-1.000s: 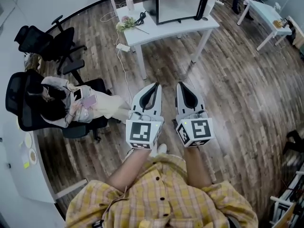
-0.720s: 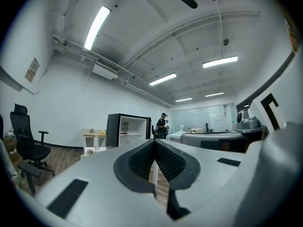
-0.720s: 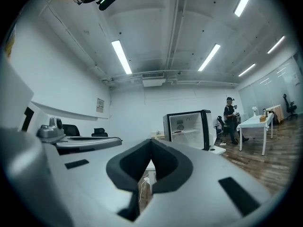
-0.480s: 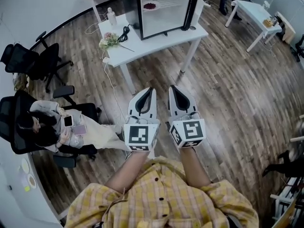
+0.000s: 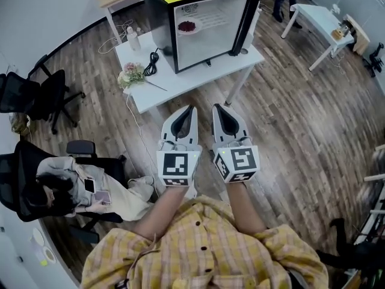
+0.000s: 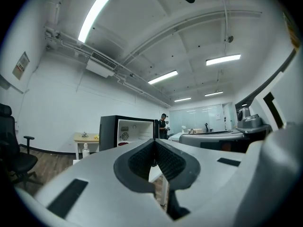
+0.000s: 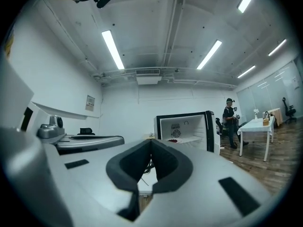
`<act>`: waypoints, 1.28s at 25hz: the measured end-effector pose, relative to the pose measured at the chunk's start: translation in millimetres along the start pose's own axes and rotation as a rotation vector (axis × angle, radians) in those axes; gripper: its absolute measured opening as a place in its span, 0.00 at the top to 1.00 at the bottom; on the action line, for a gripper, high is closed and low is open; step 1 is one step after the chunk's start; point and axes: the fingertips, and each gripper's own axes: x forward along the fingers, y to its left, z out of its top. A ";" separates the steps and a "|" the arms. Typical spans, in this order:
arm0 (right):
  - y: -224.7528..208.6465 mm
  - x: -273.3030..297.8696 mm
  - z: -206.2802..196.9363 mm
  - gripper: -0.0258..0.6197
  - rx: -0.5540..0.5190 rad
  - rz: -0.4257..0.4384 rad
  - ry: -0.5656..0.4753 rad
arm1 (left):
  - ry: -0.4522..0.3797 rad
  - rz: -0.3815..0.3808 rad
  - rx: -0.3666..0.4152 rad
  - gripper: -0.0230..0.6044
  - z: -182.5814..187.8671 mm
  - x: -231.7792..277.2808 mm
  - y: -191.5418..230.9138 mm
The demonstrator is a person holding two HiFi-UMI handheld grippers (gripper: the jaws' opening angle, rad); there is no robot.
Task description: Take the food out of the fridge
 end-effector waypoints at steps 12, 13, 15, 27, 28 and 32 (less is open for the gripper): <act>-26.7 86.0 -11.3 0.95 0.027 -0.035 0.059 | 0.042 -0.008 -0.022 0.95 -14.8 71.7 54.5; -29.0 90.9 -12.6 0.95 0.029 -0.032 0.064 | 0.044 -0.008 -0.026 0.95 -16.3 77.3 56.6; -34.6 102.6 -15.2 0.95 0.028 -0.020 0.072 | 0.045 -0.012 -0.031 0.95 -18.6 90.8 59.0; -86.4 197.3 -12.2 0.95 0.008 0.035 0.078 | 0.040 0.060 -0.039 0.95 -22.7 187.7 94.2; -91.8 204.0 -12.3 0.95 0.011 0.039 0.078 | 0.043 0.064 -0.037 0.95 -23.9 195.2 95.7; -107.6 226.7 -12.9 0.95 0.030 0.061 0.079 | 0.051 0.086 -0.028 0.95 -27.6 218.5 101.2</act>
